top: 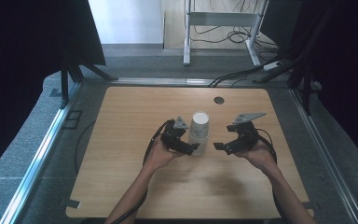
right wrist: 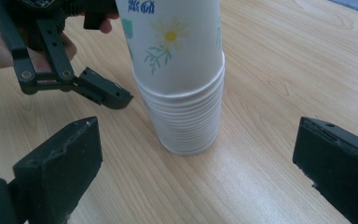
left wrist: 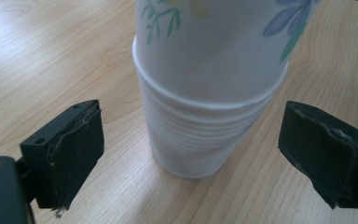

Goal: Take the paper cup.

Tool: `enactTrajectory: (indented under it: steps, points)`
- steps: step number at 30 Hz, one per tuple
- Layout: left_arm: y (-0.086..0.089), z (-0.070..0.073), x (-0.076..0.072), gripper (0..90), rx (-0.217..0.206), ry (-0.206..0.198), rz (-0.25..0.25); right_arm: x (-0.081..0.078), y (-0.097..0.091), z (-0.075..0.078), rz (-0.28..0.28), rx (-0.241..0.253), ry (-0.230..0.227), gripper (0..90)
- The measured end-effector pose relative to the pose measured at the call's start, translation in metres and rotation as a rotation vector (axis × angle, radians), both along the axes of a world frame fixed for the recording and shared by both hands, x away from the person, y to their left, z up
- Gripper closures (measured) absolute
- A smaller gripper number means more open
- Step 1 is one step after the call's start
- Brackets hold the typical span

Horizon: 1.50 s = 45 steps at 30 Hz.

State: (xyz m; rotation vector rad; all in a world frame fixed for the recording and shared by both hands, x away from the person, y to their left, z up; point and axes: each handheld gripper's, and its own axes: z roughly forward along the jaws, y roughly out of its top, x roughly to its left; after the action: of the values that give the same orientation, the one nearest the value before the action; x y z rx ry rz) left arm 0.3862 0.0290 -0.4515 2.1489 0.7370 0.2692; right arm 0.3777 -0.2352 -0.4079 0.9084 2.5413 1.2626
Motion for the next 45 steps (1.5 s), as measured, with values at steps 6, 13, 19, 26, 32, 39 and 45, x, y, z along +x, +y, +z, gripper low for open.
enactTrajectory:
  steps: [6, 13, 19, 26, 32, 39, 45]
  points:
    - [-0.006, 0.000, 0.003, 9.3, 0.004, -0.003, -0.013, 0.006, 0.005, 0.004, 0.008, 0.002, 0.005, 2.5]
    - [-0.011, -0.003, 0.005, 13.1, -0.019, 0.004, -0.022, 0.013, 0.014, 0.011, 0.016, -0.002, 0.002, 6.0]
    - [-0.014, -0.004, 0.007, 14.5, -0.027, 0.007, -0.024, 0.019, 0.021, 0.016, 0.030, 0.000, 0.002, 8.6]
    - [-0.012, -0.006, 0.008, 19.1, -0.050, 0.016, -0.015, 0.024, 0.030, 0.023, 0.049, 0.000, -0.004, 11.9]
    - [-0.011, -0.005, 0.008, 20.0, -0.049, 0.015, -0.015, 0.030, 0.038, 0.029, 0.054, -0.001, -0.003, 13.0]
    - [-0.012, -0.005, 0.007, 20.7, -0.042, 0.011, -0.012, 0.036, 0.048, 0.037, 0.063, 0.006, -0.008, 15.2]
    - [-0.012, -0.005, 0.007, 20.8, -0.036, 0.006, -0.013, 0.039, 0.057, 0.041, 0.077, -0.003, -0.013, 19.2]
